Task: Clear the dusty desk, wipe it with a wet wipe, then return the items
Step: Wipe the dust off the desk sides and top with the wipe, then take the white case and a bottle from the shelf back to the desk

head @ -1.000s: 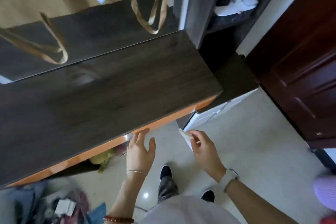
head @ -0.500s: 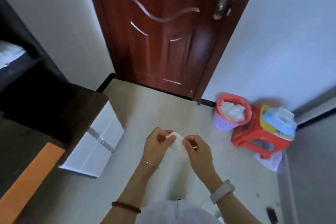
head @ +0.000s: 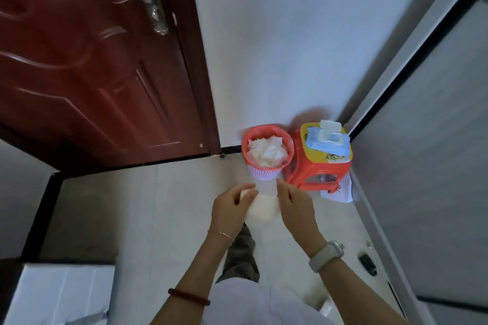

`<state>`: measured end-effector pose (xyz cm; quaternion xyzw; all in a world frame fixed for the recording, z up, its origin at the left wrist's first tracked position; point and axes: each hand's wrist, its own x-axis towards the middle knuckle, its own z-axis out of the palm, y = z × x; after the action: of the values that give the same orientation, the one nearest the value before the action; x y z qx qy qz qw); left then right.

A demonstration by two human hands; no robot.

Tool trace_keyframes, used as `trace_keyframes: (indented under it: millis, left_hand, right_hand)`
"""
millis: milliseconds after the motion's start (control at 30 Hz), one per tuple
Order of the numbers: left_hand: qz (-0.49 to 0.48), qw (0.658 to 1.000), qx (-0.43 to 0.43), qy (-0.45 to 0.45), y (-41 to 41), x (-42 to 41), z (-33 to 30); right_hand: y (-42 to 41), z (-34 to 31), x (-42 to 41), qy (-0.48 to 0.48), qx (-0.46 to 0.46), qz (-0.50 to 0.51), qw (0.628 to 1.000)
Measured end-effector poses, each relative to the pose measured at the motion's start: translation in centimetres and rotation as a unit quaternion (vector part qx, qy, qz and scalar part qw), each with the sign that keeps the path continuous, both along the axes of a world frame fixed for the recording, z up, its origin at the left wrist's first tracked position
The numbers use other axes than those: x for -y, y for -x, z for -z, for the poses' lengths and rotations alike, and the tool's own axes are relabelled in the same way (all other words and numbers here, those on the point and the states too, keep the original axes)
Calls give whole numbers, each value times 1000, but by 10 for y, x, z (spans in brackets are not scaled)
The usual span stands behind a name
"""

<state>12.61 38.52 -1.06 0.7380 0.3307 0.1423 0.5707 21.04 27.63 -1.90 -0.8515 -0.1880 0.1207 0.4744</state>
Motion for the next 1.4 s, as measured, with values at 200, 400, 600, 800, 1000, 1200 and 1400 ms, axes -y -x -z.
trace_keyframes:
  millis: [200,400,600,800,1000,1200,1400]
  left_hand:
    - [-57,971,54,226,-120,-77,12]
    - [-90,978,11,190,-245,-129,24]
    - [-49,991,-121,0,-338,-146,88]
    - [40,958,-242,-148,-405,-145,199]
    - [212,856,-401,-247,-450,-160,353]
    - [273,761,-491,-325,-438,-148,376]
    - [149,804,-480,-318,-420,-187,257]
  right_hand:
    - [-109,23,-51,15,-87,-179,980]
    - [-206,37,-84,-5,-39,-78,996]
    - [-281,84,-60,74,-69,-14,995]
    - [-358,177,-55,230,56,-95,967]
    - [-416,335,-43,352,80,-213,908]
    - [-440,369,-59,392,126,-280,868]
    - [-452,269,-126,327,195,-334,862]
